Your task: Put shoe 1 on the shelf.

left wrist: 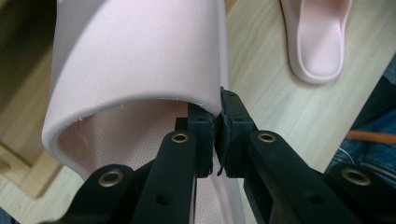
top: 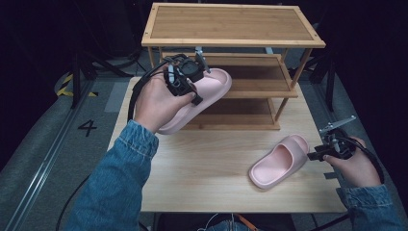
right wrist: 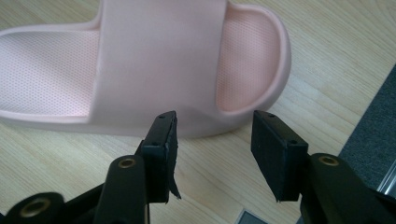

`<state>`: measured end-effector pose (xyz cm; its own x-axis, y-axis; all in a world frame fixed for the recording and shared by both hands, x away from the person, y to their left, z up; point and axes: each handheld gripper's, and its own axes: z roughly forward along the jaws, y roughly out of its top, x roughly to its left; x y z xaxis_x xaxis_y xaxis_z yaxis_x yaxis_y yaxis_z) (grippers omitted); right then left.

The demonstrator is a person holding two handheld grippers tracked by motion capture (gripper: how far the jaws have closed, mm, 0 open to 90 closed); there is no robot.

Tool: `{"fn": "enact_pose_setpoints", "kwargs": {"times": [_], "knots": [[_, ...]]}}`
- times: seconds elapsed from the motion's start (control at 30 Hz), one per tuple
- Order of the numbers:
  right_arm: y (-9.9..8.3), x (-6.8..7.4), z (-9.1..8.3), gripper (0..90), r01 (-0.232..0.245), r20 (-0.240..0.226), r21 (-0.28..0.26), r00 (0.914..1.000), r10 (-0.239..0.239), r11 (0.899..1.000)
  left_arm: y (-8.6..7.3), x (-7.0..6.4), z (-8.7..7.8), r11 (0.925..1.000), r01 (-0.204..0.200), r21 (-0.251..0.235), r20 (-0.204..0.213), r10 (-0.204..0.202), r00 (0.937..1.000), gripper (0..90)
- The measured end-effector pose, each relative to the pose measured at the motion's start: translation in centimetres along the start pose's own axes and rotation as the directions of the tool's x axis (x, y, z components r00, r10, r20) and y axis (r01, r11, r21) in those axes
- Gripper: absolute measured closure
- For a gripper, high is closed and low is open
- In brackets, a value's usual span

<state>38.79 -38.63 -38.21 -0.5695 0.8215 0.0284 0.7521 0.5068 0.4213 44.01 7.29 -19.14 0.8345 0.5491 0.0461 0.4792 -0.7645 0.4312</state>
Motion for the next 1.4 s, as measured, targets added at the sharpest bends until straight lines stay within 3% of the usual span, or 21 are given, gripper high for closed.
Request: {"fn": "enact_pose_setpoints", "kwargs": {"times": [0.2, 0.33, 0.47, 0.8, 0.93, 0.97, 1.0, 1.03, 1.07, 1.1, 1.13, 1.17, 1.2, 1.23, 1.27, 1.37, 1.4], "knots": [[-0.4, 0.1, -0.1, 52.9, -0.007, -0.001, 0.006, 1.0, 0.007, 1.0, 1.6, 1.2, 1.4, 0.9998, -0.017, 0.015, -0.025, 0.017, 0.9995, 84.4], [-1.0, 0.0, -0.4, 53.1, -0.014, 0.004, 0.005, 0.9999, 0.014, 1.0, 2.7, 2.2, 2.8, 0.9997, -0.023, 0.0, -0.056, 0.023, 0.9982, 84.3], [-1.2, -0.1, -0.6, 53.1, -0.025, 0.008, -0.001, 0.9996, 0.025, 1.0, 3.3, 2.4, 3.6, 1.0, 0.002, -0.003, -0.072, -0.002, 0.9974, 84.3], [-1.8, 0.0, -0.7, 53.1, -0.029, 0.009, 0.007, 0.9995, 0.029, 1.0, 4.0, 2.7, 5.7, 0.9999, -0.001, -0.01, -0.104, 0.0, 0.9945, 84.6], [-1.8, 0.1, -0.7, 52.9, -0.026, 0.013, 0.005, 0.9996, 0.026, 1.0, 4.3, 2.9, 6.1, 0.9994, 0.013, -0.033, -0.148, -0.018, 0.9888, 84.4], [-1.9, 0.1, -0.7, 52.9, -0.027, 0.012, 0.005, 0.9996, 0.027, 1.0, 4.3, 2.9, 6.3, 0.9976, 0.054, -0.043, -0.147, -0.06, 0.9873, 84.4], [-1.9, 0.1, -0.7, 52.9, -0.027, 0.013, 0.007, 0.9996, 0.027, 1.0, 4.5, 3.2, 6.4, 0.9984, 0.04, -0.041, -0.152, -0.045, 0.9873, 84.4], [-1.8, 0.1, -0.7, 52.8, -0.03, 0.011, 0.008, 0.9995, 0.03, 1.0, 4.6, 3.3, 6.7, 0.9963, 0.066, -0.056, -0.142, -0.073, 0.9872, 84.3], [-1.8, 0.1, -0.6, 52.8, -0.029, 0.01, 0.008, 0.9995, 0.029, 1.0, 4.8, 3.8, 6.7, 0.9987, 0.021, -0.046, -0.148, -0.027, 0.9885, 84.2], [-1.8, 0.1, -0.6, 52.7, -0.03, 0.01, 0.008, 0.9995, 0.03, 1.0, 4.8, 3.9, 6.8, 0.9986, 0.024, -0.048, -0.146, -0.03, 0.9889, 84.0], [-1.8, 0.1, -0.6, 52.7, -0.029, 0.01, 0.008, 0.9995, 0.029, 1.0, 4.8, 3.8, 7.0, 0.9964, 0.057, -0.063, -0.147, -0.065, 0.987, 83.8], [-1.8, 0.1, -0.6, 52.7, -0.029, 0.009, 0.008, 0.9995, 0.029, 1.0, 4.9, 4.2, 7.0, 0.9976, 0.013, -0.069, -0.159, -0.024, 0.9869, 83.1], [-1.8, 0.1, -0.6, 52.5, -0.028, 0.008, 0.007, 0.9996, 0.028, 1.0, 4.9, 4.3, 7.0, 0.9975, 0.005, -0.07, -0.168, -0.016, 0.9856, 81.5], [-1.8, 0.1, -0.6, 52.5, -0.03, 0.008, 0.006, 0.9995, 0.03, 1.0, 4.7, 3.7, 7.2, 0.9926, 0.083, -0.089, -0.153, -0.096, 0.9836, 79.1], [-1.9, 0.1, -0.6, 52.3, -0.03, 0.008, 0.004, 0.9995, 0.03, 1.0, 4.7, 3.9, 7.1, 0.9946, 0.053, -0.089, -0.169, -0.067, 0.9833, 73.3], [-1.9, 0.0, -0.6, 52.2, -0.031, 0.008, 0.005, 0.9995, 0.031, 0.999, 4.2, 3.8, 6.9, 0.9888, 0.083, -0.125, -0.15, -0.101, 0.9835, 60.1], [-1.9, 0.0, -0.5, 52.2, -0.035, 0.007, 0.006, 0.9994, 0.035, 0.999, 4.1, 3.9, 6.6, 0.9916, 0.046, -0.121, -0.158, -0.065, 0.9853, 57.3]]}}
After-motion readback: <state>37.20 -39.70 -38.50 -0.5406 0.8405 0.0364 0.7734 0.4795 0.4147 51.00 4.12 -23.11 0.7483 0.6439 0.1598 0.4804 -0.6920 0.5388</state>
